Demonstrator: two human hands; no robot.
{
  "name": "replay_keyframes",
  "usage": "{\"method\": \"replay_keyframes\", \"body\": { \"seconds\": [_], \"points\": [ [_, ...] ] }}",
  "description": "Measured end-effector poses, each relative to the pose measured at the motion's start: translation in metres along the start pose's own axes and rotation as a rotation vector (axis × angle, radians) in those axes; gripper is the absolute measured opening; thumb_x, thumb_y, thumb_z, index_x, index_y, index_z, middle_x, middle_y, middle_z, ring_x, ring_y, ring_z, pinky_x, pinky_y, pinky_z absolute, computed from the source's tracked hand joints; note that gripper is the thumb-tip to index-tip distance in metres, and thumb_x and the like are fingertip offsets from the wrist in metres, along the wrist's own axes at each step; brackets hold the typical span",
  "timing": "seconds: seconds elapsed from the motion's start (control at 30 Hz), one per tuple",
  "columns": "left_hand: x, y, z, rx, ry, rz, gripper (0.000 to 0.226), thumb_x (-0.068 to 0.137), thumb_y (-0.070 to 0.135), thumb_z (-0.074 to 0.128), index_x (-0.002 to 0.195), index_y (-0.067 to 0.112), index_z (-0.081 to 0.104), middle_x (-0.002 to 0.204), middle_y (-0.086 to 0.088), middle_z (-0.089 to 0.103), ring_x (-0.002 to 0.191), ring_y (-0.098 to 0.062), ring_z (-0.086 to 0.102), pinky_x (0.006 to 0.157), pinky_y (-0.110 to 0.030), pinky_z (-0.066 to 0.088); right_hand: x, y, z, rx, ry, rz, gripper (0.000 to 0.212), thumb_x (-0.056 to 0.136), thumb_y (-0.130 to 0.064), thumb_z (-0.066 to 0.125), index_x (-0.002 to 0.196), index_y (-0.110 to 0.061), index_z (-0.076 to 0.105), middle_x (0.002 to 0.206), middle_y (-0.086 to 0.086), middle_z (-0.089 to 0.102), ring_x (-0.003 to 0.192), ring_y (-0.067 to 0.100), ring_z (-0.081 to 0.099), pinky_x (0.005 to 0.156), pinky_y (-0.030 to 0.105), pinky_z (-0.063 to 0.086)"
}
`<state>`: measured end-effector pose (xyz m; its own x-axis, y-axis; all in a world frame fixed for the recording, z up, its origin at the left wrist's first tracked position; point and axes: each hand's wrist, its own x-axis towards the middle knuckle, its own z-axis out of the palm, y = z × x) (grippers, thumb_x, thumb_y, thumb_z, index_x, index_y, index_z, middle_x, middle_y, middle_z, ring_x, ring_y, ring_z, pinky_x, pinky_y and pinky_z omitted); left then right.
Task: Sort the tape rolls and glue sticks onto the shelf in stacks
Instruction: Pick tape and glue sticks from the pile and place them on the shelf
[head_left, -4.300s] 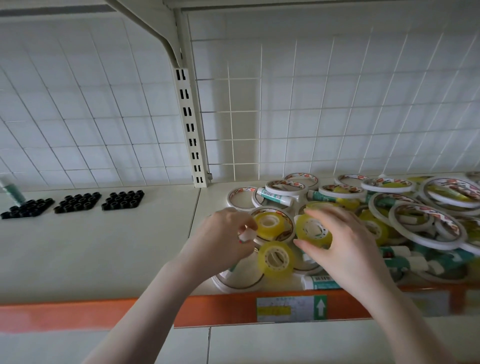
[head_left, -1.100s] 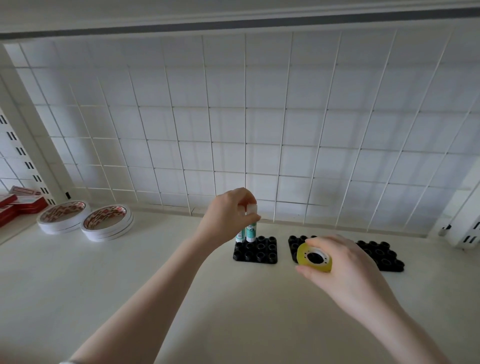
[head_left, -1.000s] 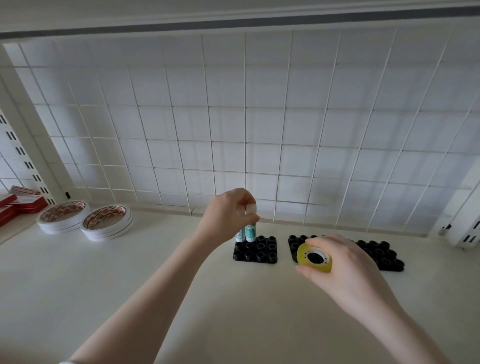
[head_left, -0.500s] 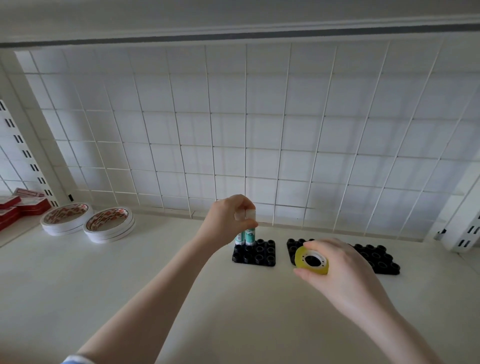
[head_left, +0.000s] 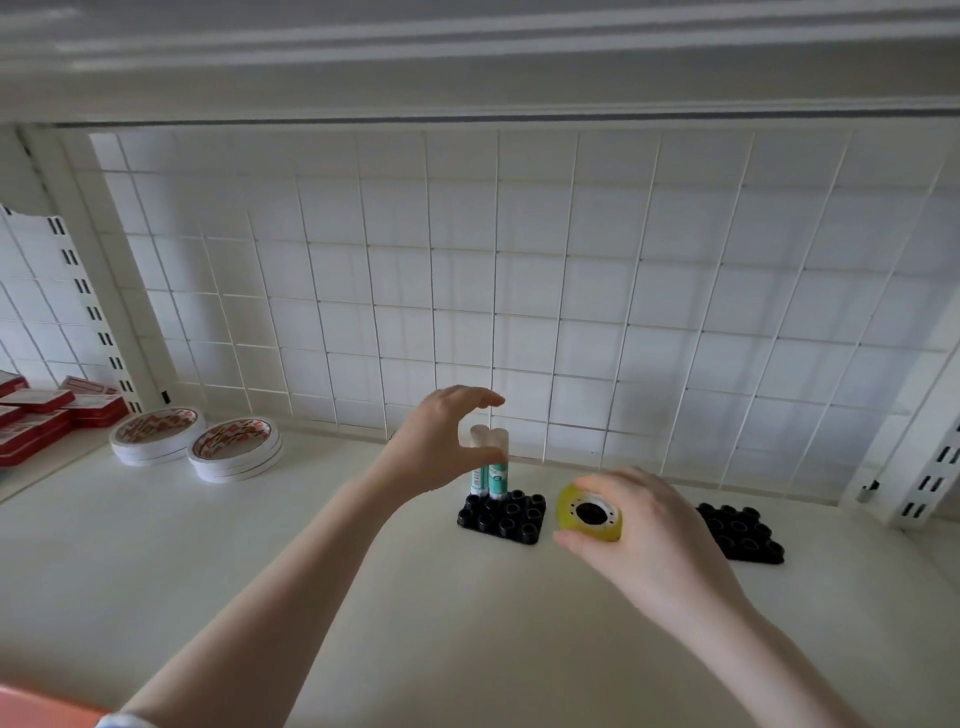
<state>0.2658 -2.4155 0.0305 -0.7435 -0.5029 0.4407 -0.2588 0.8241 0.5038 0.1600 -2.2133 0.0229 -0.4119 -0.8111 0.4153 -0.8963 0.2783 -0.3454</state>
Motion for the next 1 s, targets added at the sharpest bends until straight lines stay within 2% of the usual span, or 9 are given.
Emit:
{"method": "replay_keyframes", "body": {
  "seconds": [0.13, 0.23, 0.4, 0.53, 0.67, 0.87, 1.0],
  "points": [
    [-0.021, -0.010, -0.017, 0.122, 0.124, -0.024, 0.039, 0.079, 0.025, 0.072, 0.116, 0.019, 0.060, 0.117, 0.005, 0.060, 0.111, -0.012, 0.050, 0.085, -0.017, 0.032, 0.006, -0.016, 0.005, 0.035, -0.014, -0.073, 0.049, 0.080, -0.048, 0.065, 0.124, -0.031, 0.054, 0.119, -0.017, 0.052, 0.114, 0.004, 0.045, 0.083, 0.014, 0.030],
    [-0.048, -0.025, -0.034, 0.205, 0.182, -0.082, 0.033, 0.081, 0.025, 0.070, 0.112, 0.019, 0.062, 0.114, 0.004, 0.061, 0.107, -0.015, 0.053, 0.082, -0.021, 0.035, 0.012, -0.033, 0.015, 0.065, -0.038, -0.119, 0.044, 0.080, -0.045, 0.065, 0.121, -0.032, 0.056, 0.116, -0.018, 0.053, 0.110, 0.004, 0.045, 0.076, 0.013, 0.027],
    [-0.098, -0.061, -0.069, 0.299, 0.209, -0.204, 0.031, 0.081, 0.023, 0.070, 0.110, 0.017, 0.064, 0.111, 0.002, 0.062, 0.105, -0.018, 0.055, 0.084, -0.025, 0.040, 0.027, -0.068, 0.043, 0.075, -0.073, -0.152, 0.039, 0.080, -0.043, 0.066, 0.116, -0.030, 0.059, 0.115, -0.014, 0.056, 0.110, 0.007, 0.048, 0.080, 0.016, 0.031],
    [-0.125, -0.091, -0.091, 0.319, 0.175, -0.279, 0.031, 0.082, 0.025, 0.069, 0.111, 0.019, 0.063, 0.115, 0.004, 0.062, 0.107, -0.015, 0.055, 0.085, -0.025, 0.041, 0.046, -0.096, 0.071, 0.066, -0.098, -0.140, 0.043, 0.080, -0.043, 0.067, 0.119, -0.027, 0.059, 0.119, -0.010, 0.056, 0.113, 0.010, 0.050, 0.077, 0.015, 0.028],
    [-0.139, -0.116, -0.101, 0.334, 0.102, -0.286, 0.032, 0.084, 0.031, 0.065, 0.114, 0.023, 0.061, 0.117, 0.006, 0.060, 0.108, -0.013, 0.053, 0.087, -0.026, 0.042, 0.066, -0.116, 0.100, 0.073, -0.136, -0.091, 0.048, 0.079, -0.041, 0.070, 0.121, -0.023, 0.059, 0.119, -0.004, 0.059, 0.112, 0.015, 0.052, 0.084, 0.019, 0.033],
    [-0.148, -0.141, -0.108, 0.324, 0.055, -0.285, 0.032, 0.086, 0.034, 0.061, 0.116, 0.025, 0.058, 0.119, 0.008, 0.057, 0.110, -0.012, 0.051, 0.086, -0.026, 0.042, 0.090, -0.141, 0.134, 0.058, -0.195, -0.007, 0.039, 0.077, -0.037, 0.070, 0.113, -0.025, 0.062, 0.115, -0.002, 0.061, 0.109, 0.017, 0.052, 0.078, 0.023, 0.036],
    [-0.151, -0.147, -0.110, 0.301, 0.039, -0.287, 0.032, 0.087, 0.035, 0.059, 0.117, 0.026, 0.057, 0.120, 0.009, 0.056, 0.110, -0.011, 0.049, 0.085, -0.025, 0.041, 0.102, -0.151, 0.157, 0.072, -0.216, 0.019, 0.044, 0.077, -0.039, 0.072, 0.117, -0.026, 0.062, 0.121, -0.004, 0.060, 0.114, 0.016, 0.051, 0.082, 0.021, 0.035]
  ]
}}
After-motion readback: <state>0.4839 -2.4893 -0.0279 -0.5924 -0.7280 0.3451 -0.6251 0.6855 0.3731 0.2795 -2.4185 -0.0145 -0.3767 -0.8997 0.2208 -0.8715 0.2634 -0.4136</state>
